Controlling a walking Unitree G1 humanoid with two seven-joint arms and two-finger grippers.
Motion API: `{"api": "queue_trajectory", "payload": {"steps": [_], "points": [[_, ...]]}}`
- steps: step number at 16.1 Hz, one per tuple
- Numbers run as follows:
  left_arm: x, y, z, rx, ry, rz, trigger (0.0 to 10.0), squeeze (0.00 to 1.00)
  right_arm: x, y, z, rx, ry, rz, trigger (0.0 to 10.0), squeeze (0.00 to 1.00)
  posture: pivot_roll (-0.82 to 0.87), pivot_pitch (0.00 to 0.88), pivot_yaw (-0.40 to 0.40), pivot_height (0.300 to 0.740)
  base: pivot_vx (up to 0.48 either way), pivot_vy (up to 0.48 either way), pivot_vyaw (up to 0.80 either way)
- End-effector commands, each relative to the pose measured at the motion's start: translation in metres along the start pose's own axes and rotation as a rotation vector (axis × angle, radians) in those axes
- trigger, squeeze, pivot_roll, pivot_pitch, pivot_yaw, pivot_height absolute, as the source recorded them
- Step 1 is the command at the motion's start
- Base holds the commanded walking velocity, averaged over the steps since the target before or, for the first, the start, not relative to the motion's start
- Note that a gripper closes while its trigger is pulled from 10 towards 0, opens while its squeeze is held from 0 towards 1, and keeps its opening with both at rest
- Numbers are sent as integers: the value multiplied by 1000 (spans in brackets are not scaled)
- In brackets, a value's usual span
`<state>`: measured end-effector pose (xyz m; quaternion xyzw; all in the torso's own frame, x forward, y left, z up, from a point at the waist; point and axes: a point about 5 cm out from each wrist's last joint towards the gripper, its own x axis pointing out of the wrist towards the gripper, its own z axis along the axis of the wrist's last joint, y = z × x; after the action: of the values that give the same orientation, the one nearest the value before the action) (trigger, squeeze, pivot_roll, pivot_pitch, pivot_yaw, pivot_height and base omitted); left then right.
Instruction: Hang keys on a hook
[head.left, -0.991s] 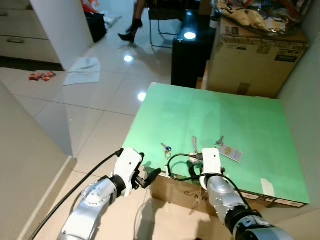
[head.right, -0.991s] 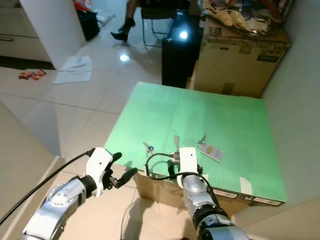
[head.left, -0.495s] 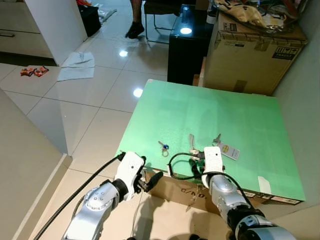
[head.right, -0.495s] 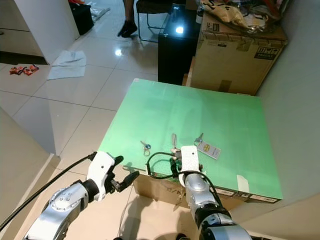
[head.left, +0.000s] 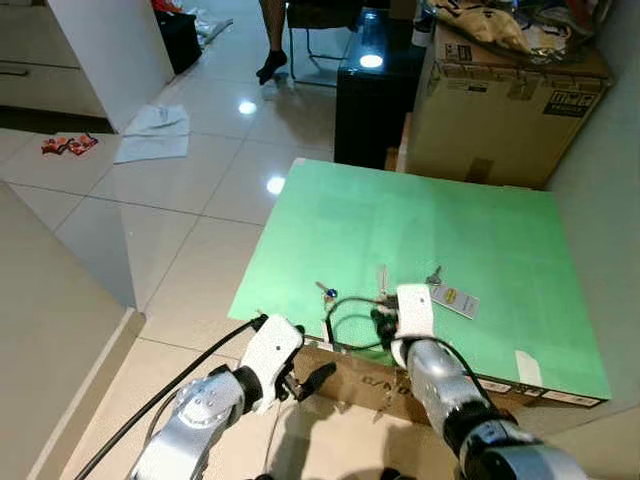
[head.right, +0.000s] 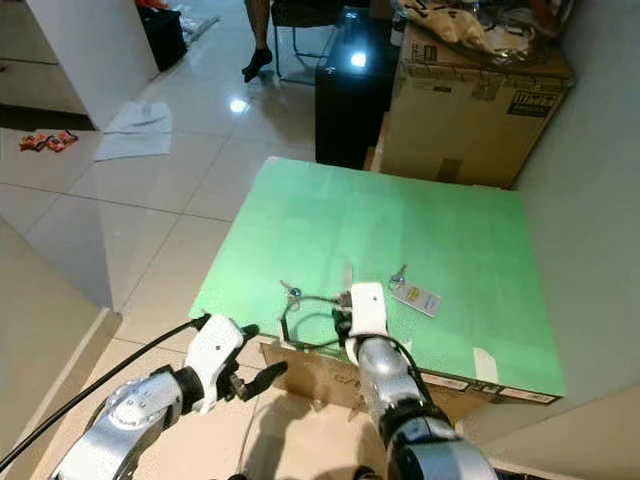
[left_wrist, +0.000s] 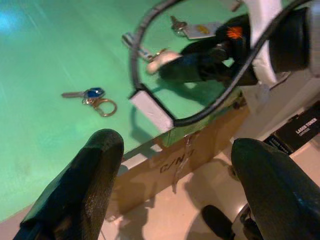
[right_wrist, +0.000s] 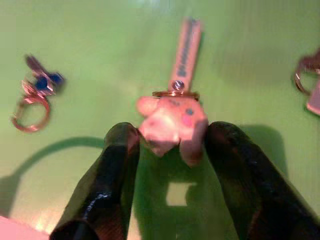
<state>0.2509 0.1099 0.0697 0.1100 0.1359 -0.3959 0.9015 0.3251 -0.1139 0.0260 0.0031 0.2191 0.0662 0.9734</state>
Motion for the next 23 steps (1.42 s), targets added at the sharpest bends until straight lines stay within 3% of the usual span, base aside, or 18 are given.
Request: {"api": "queue_trajectory", "payload": {"steps": [1, 4, 6, 10, 12, 13, 14, 15, 17, 23], "points": [[2, -3, -3, -6, 11, -26, 10000, 0, -1, 3, -5, 16, 26, 4, 0, 0, -103, 166, 52, 740, 0, 0, 0], [11, -4, 4, 1, -13, -63, 10000, 0, 4, 9, 16, 1, -53, 28, 0, 0, -120, 139, 61, 740, 0, 0, 0], [15, 0, 7, 2, -23, -63, 10000, 0, 6, 20, 47, -73, -212, 62, 0, 0, -126, 121, 63, 740, 0, 0, 0], [21, 1, 8, 5, -31, -74, 10000, 0, 1, 34, 76, -173, -392, 94, 0, 0, -141, 100, 73, 740, 0, 0, 0], [23, 0, 10, 10, -36, -87, 10000, 0, 1, 33, 84, -183, -420, 76, 0, 0, -146, 95, 77, 740, 0, 0, 0], [24, 0, 10, 12, -36, -88, 10000, 0, 2, 29, 86, -152, -407, 51, 0, 137, -148, 93, 80, 740, 0, 0, 0], [26, 2, 11, 16, -46, -75, 10000, 0, 4, 23, 81, -76, -363, 42, 8431, 1000, -149, 93, 81, 740, 0, 0, 0], [27, 6, 15, -2, -68, -52, 10000, 0, 5, 16, 76, -64, -329, 13, 10000, 1000, -147, 94, 81, 740, 0, 0, 0], [29, 8, 16, -48, -75, -41, 10000, 0, 4, 9, 73, -76, -330, -17, 10000, 1000, -147, 94, 81, 740, 0, 240, 0], [31, 9, 19, -41, -93, -33, 10000, 0, 3, 2, 59, -62, -279, -35, 10000, 1000, -151, 98, 79, 740, 0, 480, -749]]}}
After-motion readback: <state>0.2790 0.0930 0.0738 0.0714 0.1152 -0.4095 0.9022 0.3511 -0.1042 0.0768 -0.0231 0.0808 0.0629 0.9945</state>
